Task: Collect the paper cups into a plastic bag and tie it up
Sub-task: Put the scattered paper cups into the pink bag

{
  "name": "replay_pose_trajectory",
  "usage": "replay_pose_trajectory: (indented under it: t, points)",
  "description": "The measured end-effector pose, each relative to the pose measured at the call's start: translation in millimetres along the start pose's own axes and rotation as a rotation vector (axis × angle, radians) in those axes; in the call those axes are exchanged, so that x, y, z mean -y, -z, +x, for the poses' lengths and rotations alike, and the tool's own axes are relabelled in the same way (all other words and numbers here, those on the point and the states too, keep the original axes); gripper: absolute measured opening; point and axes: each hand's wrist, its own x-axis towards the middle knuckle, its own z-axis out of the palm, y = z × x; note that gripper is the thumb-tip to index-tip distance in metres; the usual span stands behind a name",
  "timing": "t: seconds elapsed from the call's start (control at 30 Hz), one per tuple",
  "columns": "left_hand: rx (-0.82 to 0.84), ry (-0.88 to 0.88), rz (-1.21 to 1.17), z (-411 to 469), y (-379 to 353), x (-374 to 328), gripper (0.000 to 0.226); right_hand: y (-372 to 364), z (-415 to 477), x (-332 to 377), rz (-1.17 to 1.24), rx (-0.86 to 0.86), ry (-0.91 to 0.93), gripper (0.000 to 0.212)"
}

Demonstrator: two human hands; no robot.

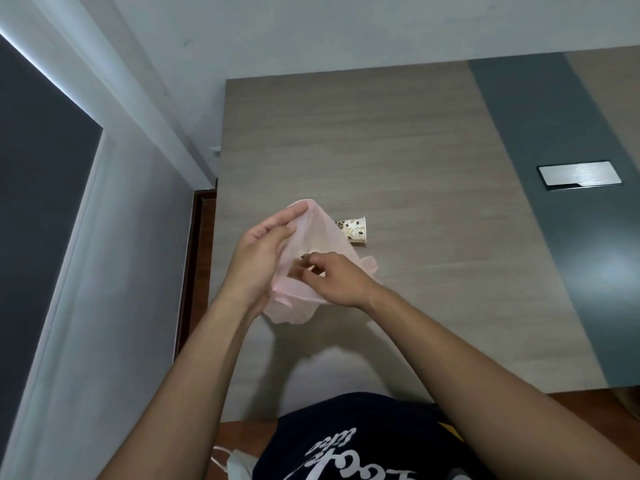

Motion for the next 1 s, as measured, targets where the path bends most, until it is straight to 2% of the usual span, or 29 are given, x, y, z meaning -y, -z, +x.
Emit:
replay_pose_trajectory:
  t: [0.1, 0.27, 0.5, 0.73, 0.9, 1.0]
  points:
    - [0.001, 0.035, -0.055, -6, -2, 0, 0.042, -11, 4, -6, -0.062, -0.017, -0.049, 0.030]
    - [0.025, 0.084, -0.144, -12, 0, 3, 0.042, -18, 4, -20, -0.212, 0.090, -0.116, 0.031]
    - [-0.019, 0.110, -0.166, -6, 1, 8, 0.039, -10, -6, -49, -0.265, 0.165, -0.209, 0.033]
    - [-0.097, 0.132, -0.107, 7, 10, 16, 0.038, 20, -2, -52, -0.099, -0.006, -0.182, 0.030]
    - [-0.118, 0.129, -0.084, 16, 17, 20, 0.037, 46, 14, -71, 0.094, -0.207, -0.264, 0.026]
    - [-0.117, 0.129, -0.108, 21, 18, 20, 0.037, 59, 29, -84, 0.115, -0.327, -0.329, 0.026]
